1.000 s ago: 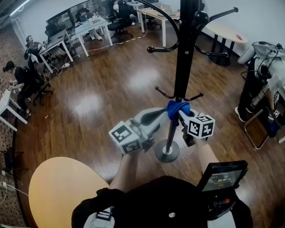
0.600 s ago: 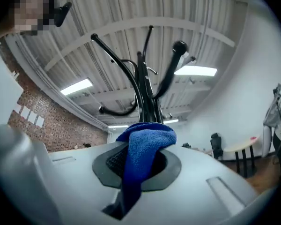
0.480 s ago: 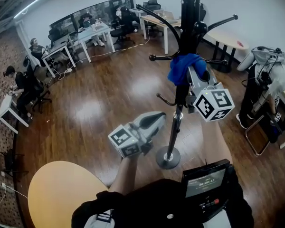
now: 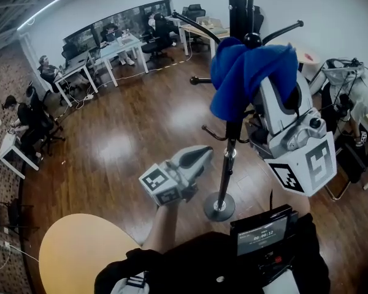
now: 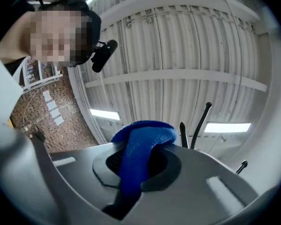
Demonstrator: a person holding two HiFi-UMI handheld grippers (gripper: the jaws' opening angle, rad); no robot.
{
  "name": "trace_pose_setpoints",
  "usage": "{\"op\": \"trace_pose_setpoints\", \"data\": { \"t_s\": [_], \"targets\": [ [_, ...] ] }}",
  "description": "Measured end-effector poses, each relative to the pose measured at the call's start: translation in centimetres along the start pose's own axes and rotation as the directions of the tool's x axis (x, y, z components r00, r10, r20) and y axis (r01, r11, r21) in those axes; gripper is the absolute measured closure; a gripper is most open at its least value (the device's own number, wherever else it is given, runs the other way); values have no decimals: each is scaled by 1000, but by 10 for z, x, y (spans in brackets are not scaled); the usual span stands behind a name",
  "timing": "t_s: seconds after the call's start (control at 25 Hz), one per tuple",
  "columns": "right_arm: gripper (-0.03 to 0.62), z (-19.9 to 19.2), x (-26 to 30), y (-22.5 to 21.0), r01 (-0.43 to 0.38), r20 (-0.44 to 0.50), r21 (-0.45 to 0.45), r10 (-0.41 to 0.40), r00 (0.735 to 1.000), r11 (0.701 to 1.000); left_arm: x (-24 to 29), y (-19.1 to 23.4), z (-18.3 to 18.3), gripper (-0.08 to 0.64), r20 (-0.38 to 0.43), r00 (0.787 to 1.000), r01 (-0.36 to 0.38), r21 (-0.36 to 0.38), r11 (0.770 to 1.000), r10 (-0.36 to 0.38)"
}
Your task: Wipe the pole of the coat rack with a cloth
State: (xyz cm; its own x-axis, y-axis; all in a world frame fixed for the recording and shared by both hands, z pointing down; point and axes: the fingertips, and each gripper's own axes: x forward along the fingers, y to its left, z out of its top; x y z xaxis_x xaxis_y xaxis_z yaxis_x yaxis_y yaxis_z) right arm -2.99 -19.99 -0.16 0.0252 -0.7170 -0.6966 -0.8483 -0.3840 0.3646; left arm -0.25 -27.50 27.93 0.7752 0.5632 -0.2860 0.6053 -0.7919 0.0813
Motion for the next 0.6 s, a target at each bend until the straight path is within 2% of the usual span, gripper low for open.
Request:
{"op": "trace_pose_setpoints", "data": {
  "t_s": [0.12,0.24,0.36,0.48,0.6],
  "targets": [
    [572,-6,0,-11,20,1,34,-20,1000,999,0,-1,2,558,7,1000,-1,5,1000,1],
    [572,-40,0,-41,121,-92,63,-115,989,991,4,-2,4,558,7,1000,5,4,1000,-5],
    [572,-101,-5,-64,199,-247,8,-191,950,980,7,-1,5,558,5,1000,5,5,1000,-5],
    [572,-165,-23,-67,209,-392,17,-186,901,978,9,-1,1,558,1,1000,8,-2,1000,-8],
    [572,-203,-50,-60,221,-454,28,-185,872,975,11,-1,-1,558,-5,1000,13,-7,1000,-13]
  ]
}}
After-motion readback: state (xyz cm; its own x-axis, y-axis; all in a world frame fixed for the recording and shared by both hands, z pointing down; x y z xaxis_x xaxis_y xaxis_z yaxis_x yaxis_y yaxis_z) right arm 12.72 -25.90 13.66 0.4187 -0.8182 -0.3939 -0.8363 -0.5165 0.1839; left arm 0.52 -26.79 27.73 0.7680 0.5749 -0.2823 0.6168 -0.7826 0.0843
